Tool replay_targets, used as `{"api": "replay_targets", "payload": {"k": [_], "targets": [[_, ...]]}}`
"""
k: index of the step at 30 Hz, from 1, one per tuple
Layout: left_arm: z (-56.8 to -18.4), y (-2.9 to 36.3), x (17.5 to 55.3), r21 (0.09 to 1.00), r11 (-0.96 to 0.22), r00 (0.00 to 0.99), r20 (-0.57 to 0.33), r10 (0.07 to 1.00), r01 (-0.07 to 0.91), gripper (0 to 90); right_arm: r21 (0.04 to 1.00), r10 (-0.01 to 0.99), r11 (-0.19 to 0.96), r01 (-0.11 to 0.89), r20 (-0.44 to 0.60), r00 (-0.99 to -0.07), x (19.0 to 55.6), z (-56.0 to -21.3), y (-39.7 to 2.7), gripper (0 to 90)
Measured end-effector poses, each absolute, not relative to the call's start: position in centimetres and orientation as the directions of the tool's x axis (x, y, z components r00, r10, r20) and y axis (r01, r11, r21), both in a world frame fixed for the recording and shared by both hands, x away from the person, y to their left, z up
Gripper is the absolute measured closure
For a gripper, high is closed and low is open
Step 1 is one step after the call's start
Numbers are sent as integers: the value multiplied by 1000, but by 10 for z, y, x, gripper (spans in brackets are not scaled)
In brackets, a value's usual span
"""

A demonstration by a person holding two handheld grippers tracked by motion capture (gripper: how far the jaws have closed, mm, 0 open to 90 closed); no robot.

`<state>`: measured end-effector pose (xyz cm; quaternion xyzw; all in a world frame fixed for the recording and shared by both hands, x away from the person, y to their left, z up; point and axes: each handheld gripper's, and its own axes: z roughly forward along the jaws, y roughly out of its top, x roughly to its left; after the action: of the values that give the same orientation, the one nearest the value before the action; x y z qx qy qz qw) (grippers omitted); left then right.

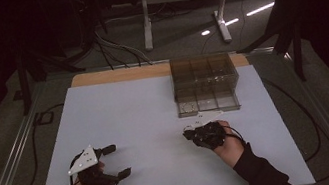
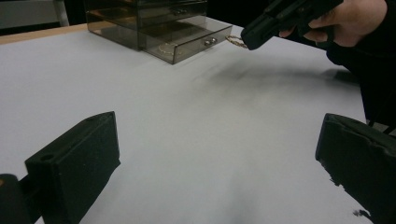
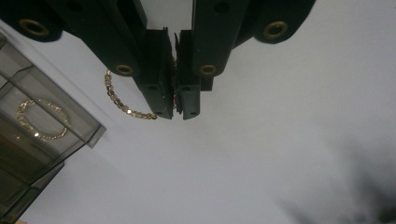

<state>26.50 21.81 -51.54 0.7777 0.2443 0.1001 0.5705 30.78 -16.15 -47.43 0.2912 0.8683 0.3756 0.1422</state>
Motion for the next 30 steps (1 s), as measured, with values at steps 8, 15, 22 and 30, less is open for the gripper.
{"api": "replay_targets", "payload": {"k": [8, 15, 22, 30], "targets": [[-515, 218, 265, 937, -227, 861, -124, 493, 266, 7, 739, 618, 546, 395, -37, -785, 315, -470, -160, 858], [-515, 219, 265, 937, -222, 860, -130, 494, 269, 7, 734, 621, 554, 392, -52, -782, 322, -469, -158, 858], [-515, 219, 265, 937, -221, 859, -130, 496, 269, 7, 734, 630, 552, 395, -58, -774, 335, -464, -157, 858], [-515, 219, 265, 938, -224, 860, -125, 495, 266, 7, 735, 652, 540, 409, -59, -756, 351, -459, -158, 858]]}}
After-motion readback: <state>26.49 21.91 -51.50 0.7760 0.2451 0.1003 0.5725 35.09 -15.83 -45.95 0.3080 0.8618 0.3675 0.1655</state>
